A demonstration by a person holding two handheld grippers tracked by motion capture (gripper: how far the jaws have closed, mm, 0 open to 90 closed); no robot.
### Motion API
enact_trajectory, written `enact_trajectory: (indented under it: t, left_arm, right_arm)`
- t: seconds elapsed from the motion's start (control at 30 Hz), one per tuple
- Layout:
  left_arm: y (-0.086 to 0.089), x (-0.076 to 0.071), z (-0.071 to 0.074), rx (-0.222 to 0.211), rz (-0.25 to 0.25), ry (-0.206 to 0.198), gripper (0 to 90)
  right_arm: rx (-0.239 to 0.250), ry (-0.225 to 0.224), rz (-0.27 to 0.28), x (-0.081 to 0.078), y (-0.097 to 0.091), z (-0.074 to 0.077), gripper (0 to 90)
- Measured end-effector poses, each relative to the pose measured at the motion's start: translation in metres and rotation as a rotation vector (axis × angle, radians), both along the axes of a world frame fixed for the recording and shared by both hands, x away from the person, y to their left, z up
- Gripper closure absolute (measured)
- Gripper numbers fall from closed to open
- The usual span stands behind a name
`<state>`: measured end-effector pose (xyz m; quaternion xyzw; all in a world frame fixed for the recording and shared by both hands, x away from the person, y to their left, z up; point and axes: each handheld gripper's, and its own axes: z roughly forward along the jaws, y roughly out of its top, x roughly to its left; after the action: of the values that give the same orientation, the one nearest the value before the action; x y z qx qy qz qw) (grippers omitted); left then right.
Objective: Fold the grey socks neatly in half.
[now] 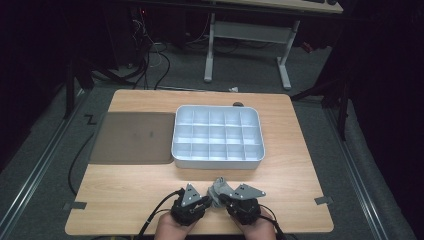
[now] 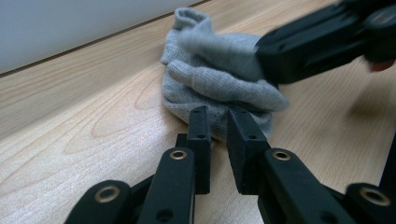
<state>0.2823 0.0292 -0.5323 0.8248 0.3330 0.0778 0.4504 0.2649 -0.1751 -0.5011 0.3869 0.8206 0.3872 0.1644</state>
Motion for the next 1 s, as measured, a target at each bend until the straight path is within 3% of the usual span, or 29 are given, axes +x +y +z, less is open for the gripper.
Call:
enact_trajectory:
  t: [0.13,0.47,0.73,0.83,1.0]
  left_arm:
    - [-0.001,0.001,0.0,0.004,0.0,0.0,80.4]
    - [0.0,0.004,-0.001,0.025,0.004,0.005,85.1]
    - [0.012,0.004,0.014,-0.041,0.031,-0.044,86.7]
    - [0.002,0.004,0.022,-0.078,0.008,-0.073,89.9]
    - [-0.014,0.005,0.022,-0.082,-0.032,-0.086,90.0]
  right_arm:
    - [0.036,0.004,0.036,-0.005,0.005,0.01,88.8]
    - [0.011,0.076,0.056,-0.005,0.014,-0.018,88.7]
    - [0.011,0.068,0.062,-0.004,0.015,-0.021,88.6]
    - [0.012,0.067,0.063,-0.004,0.015,-0.021,88.6]
    - [0.008,0.065,0.06,-0.005,0.015,-0.021,88.7]
